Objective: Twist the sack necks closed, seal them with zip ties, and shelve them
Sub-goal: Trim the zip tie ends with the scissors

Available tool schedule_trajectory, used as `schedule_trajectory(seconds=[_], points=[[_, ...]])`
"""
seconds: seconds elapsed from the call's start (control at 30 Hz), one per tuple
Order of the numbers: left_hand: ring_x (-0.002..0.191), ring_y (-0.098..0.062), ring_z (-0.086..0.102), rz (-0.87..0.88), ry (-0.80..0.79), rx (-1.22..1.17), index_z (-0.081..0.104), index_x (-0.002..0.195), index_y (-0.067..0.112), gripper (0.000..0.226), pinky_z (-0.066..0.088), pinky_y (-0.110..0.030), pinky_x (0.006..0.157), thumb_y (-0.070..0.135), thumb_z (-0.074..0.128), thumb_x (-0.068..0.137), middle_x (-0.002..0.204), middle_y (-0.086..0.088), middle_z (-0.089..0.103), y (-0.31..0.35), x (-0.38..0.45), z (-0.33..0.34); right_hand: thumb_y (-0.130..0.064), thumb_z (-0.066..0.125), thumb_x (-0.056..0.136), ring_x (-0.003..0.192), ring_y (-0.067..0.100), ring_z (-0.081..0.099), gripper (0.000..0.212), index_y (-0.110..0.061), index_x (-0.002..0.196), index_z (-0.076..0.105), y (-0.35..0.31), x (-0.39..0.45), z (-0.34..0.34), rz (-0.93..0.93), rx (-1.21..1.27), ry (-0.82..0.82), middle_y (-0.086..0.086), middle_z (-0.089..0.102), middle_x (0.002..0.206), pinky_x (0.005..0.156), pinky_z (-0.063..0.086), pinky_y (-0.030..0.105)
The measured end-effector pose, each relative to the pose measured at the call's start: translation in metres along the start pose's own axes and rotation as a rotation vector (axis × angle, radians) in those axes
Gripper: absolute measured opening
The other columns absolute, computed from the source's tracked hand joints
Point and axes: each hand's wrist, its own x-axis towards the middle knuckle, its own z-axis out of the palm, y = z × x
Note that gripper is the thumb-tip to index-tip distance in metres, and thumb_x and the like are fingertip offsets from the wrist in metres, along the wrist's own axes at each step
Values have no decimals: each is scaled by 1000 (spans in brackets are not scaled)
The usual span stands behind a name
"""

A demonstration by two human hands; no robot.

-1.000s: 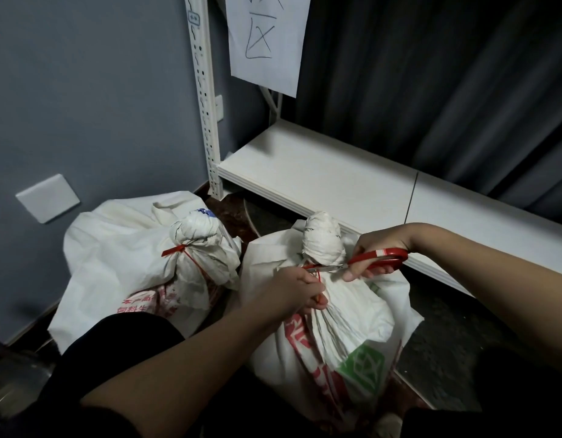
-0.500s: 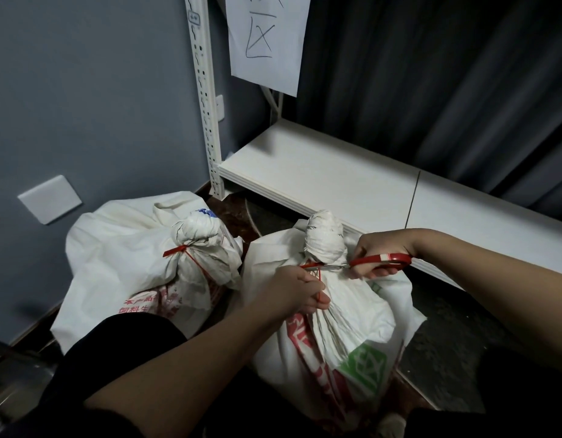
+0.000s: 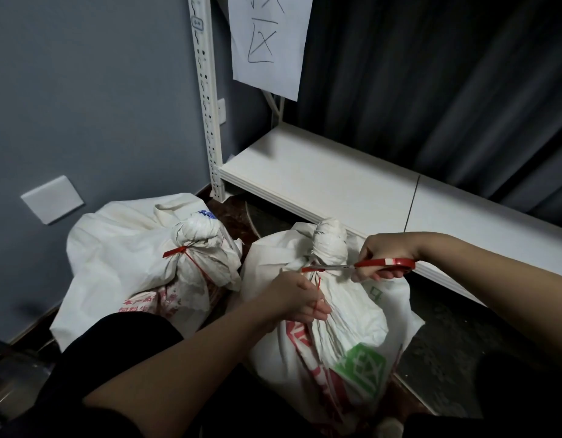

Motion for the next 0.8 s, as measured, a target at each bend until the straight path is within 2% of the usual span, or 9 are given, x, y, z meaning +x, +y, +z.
schedule_trajectory(seconds=[0.07,0.17,0.3,0.37,0.47,0.57,0.63,0.73,0.8], points=[[58,-8,70,6,-42,16,49,84,13,13,52,-18,54,9,48,96,60,2,71,-1,-2,0,-42,72,72,34,10,41,32,-19,52,60,2,-4,-1,37,-24,-41,-4,49,42,39,35,18],[55,-14,69,36,-36,-4,42,91,14,12,53,-23,54,3,44,94,59,-4,70,-4,-11,-4,-54,64,82,44,12,34,44,-20,58,48,7,-8,6,38,19,-146,-3,39,50,44,29,20],[35,-9,42,98,205,-26,42,76,15,21,37,-19,39,5,38,94,49,-2,47,-6,-28,-31,-64,66,74,43,10,38,54,-13,73,46,-4,-17,30,-42,207,-219,-4,43,51,46,32,21],[38,-10,31,151,389,-27,42,62,17,33,24,-18,41,7,37,93,51,1,37,-10,-34,-56,-72,66,64,55,19,46,77,1,84,51,-22,-27,44,-175,266,-233,14,51,62,54,38,22],[31,-8,32,109,633,-161,46,54,19,38,24,-17,37,7,41,90,38,5,38,-26,-42,-96,-67,47,60,87,28,43,103,27,102,49,-58,-36,66,-405,221,-114,47,52,95,67,39,13],[21,-4,26,-65,697,-416,55,77,12,24,19,-8,31,13,38,94,32,9,33,-51,-39,-128,-69,45,76,68,23,47,64,-6,73,57,-93,-13,92,-448,260,-38,14,56,68,69,41,27],[25,-3,30,-83,716,-447,56,84,13,26,23,-11,30,14,34,97,40,7,40,-63,-32,-140,-54,44,95,51,13,46,51,-20,57,54,-107,13,102,-405,315,-76,-5,51,53,60,39,29],[54,-15,48,-2,833,-392,57,76,13,31,49,-28,55,11,35,98,66,-3,55,-67,-23,-144,-44,49,96,41,5,41,43,-17,63,49,-126,33,110,-347,391,-66,-6,46,51,46,36,18],[62,-18,51,54,825,-460,54,76,12,30,48,-19,49,8,35,99,72,-5,55,-64,-19,-143,-49,55,91,41,6,39,43,-17,65,47,-131,45,112,-312,423,-56,-1,43,57,42,33,16]])
